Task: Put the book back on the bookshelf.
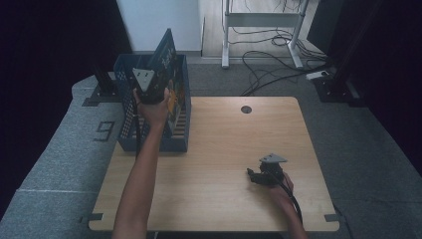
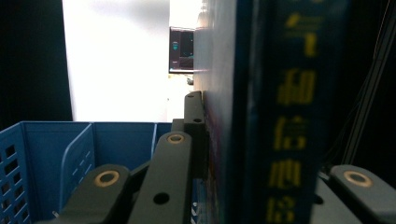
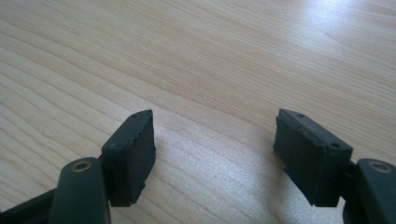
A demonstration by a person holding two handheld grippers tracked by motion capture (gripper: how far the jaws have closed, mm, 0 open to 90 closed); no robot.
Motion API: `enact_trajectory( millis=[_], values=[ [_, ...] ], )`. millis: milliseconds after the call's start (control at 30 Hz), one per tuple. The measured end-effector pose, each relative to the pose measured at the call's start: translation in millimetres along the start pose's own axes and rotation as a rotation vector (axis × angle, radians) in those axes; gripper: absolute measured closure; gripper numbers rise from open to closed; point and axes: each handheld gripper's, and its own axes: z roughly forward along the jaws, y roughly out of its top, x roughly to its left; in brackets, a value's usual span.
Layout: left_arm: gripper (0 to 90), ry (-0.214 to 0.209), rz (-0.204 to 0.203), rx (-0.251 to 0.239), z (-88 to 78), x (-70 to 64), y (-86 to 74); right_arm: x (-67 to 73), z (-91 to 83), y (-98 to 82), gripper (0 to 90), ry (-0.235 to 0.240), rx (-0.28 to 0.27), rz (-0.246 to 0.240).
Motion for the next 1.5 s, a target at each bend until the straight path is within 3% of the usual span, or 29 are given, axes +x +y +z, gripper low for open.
enact_trajectory(
  millis=[300,500,967,1067,1300,1500],
  values=[
    [82.0,0.002,0.026,0.004,8.3,-12.5,-10.5,0.2,-0.3,-0.3,28.4,0.0,-0.001,0.003],
    [82.0,0.004,0.024,0.019,13.3,-17.8,-21.6,0.1,-0.6,-0.5,28.3,0.0,-0.001,0.002],
    [81.6,-0.014,0.015,0.131,20.3,-13.6,-60.4,0.1,-0.7,-0.7,28.2,0.001,-0.001,0.0],
    [81.2,-0.02,0.013,0.132,16.2,-14.2,-68.6,0.4,-0.7,-0.7,28.2,-0.001,-0.001,-0.001],
    [75.9,-0.074,0.004,0.147,6.7,-15.1,-74.6,0.8,-1.0,-1.0,28.2,-0.002,0.001,-0.005],
    [66.1,-0.128,-0.007,0.186,3.7,-13.5,-75.4,0.8,-1.3,-1.1,28.1,-0.002,0.002,-0.006]
  ],
)
